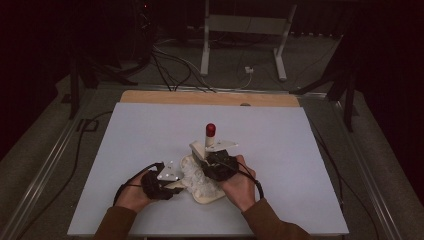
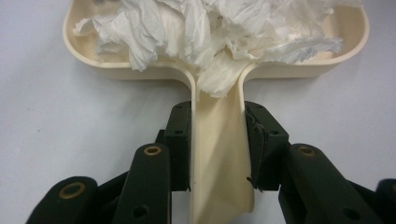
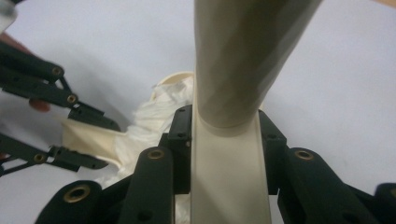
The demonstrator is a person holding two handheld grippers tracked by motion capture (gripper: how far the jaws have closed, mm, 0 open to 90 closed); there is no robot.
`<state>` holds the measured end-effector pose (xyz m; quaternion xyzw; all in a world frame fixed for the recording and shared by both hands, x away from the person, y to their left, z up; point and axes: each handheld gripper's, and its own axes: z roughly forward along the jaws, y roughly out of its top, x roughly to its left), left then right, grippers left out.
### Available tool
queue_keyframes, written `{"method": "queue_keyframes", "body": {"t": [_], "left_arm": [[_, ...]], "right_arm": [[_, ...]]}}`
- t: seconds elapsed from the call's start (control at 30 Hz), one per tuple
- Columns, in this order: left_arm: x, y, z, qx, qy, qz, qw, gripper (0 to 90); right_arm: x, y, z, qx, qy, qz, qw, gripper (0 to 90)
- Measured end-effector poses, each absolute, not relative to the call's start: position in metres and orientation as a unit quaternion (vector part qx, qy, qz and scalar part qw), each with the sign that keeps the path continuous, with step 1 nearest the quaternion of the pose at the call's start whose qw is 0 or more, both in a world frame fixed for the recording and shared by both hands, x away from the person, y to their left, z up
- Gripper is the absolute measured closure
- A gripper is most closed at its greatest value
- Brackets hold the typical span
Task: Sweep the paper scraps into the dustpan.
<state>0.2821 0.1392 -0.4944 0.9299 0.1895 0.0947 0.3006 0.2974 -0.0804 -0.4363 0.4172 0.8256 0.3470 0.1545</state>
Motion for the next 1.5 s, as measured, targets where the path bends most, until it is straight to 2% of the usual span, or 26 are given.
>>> {"method": "queue_keyframes", "body": {"t": [0.63,1.5], "left_arm": [[0.281,0.143,-0.496,0.918,0.206,0.101,0.323,66.6],[0.278,0.164,-0.486,0.9,0.229,0.114,0.353,66.5]], "right_arm": [[0.305,-0.105,-0.419,0.445,0.792,0.386,0.161,66.9],[0.311,-0.12,-0.425,0.444,0.807,0.351,0.169,66.9]]}}
